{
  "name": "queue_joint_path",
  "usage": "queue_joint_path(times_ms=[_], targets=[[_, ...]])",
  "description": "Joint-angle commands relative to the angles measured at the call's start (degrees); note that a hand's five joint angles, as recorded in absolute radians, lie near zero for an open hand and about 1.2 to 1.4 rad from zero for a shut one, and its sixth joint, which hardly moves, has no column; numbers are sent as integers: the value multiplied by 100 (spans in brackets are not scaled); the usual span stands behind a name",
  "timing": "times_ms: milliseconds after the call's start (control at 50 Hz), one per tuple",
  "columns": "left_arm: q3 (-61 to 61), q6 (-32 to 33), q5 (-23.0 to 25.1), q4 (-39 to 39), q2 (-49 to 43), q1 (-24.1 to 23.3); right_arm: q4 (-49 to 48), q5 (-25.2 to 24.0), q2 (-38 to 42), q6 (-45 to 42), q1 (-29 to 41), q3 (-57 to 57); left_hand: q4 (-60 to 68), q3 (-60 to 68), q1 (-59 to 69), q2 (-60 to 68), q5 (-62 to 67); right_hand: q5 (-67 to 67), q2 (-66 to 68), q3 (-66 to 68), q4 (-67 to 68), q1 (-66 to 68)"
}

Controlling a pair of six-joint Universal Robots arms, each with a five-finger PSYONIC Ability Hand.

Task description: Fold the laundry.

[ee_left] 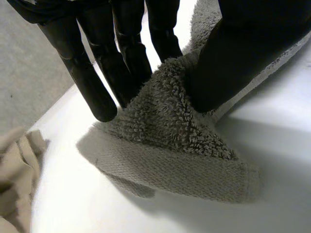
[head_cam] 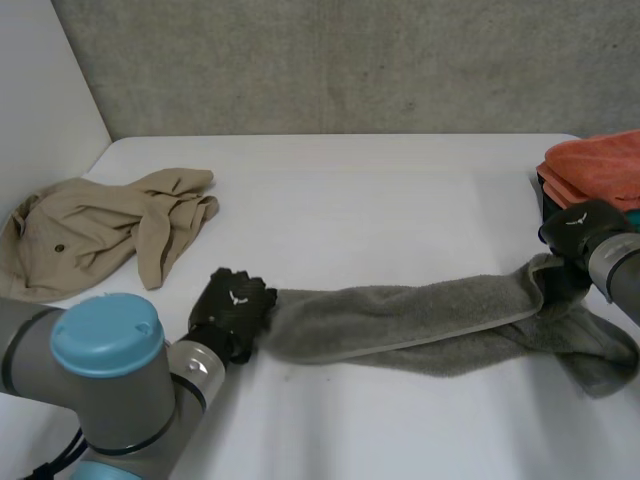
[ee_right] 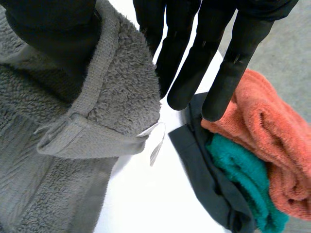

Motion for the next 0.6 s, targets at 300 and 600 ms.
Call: queue_joint_path(times_ms=[300, 600], targets=[[2502, -151, 268, -3818, 3373, 956, 1392, 22, -2385, -1271, -17, -1316, 1143, 1204, 1641, 1158, 1398, 1346, 1248, 1180, 1125, 1456], [3365, -1163, 1543, -5297, 1256, 1897, 1349, 4, -1546, -1263, 17, -1220, 1143, 1204, 1641, 1158, 1398, 1346, 1248, 1180, 1125, 1456]])
